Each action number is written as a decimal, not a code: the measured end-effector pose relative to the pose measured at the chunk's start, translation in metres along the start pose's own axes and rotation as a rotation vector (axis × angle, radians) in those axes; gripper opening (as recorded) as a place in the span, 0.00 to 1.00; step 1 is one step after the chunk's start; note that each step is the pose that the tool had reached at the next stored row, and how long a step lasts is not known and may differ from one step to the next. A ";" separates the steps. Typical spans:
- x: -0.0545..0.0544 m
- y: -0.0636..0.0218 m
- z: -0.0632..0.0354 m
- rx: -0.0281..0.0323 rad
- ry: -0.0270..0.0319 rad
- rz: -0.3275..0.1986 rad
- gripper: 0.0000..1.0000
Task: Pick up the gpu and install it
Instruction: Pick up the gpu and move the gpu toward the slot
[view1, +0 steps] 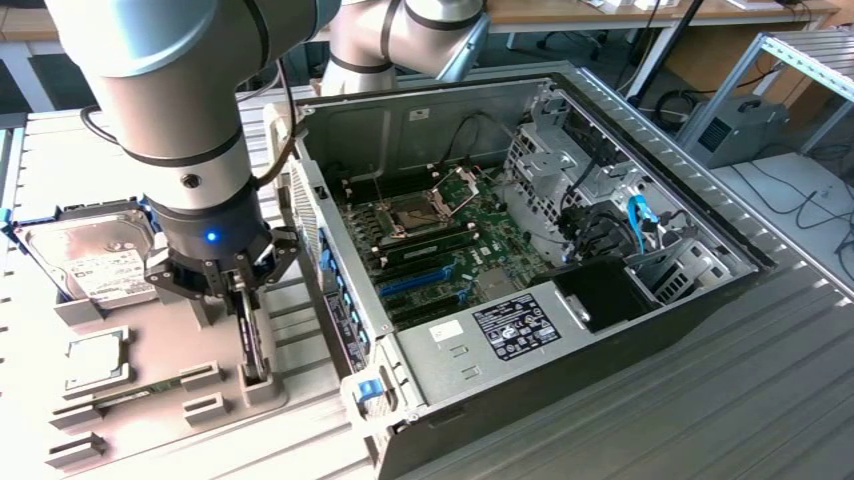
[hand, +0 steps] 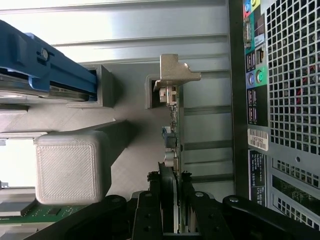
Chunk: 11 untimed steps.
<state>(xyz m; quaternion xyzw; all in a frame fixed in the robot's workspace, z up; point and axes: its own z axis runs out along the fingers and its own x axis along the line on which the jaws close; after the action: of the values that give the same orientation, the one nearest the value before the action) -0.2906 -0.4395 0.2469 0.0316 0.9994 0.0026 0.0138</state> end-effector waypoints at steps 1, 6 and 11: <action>0.000 0.0000 -0.0003 0.0000 0.0000 0.000 0.27; 0.000 0.0000 -0.0021 0.0001 0.0002 0.000 0.27; 0.000 0.0000 -0.0040 0.0000 0.0000 0.000 0.27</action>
<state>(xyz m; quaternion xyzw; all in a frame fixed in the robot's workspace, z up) -0.2906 -0.4395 0.2509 0.0316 0.9994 0.0026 0.0138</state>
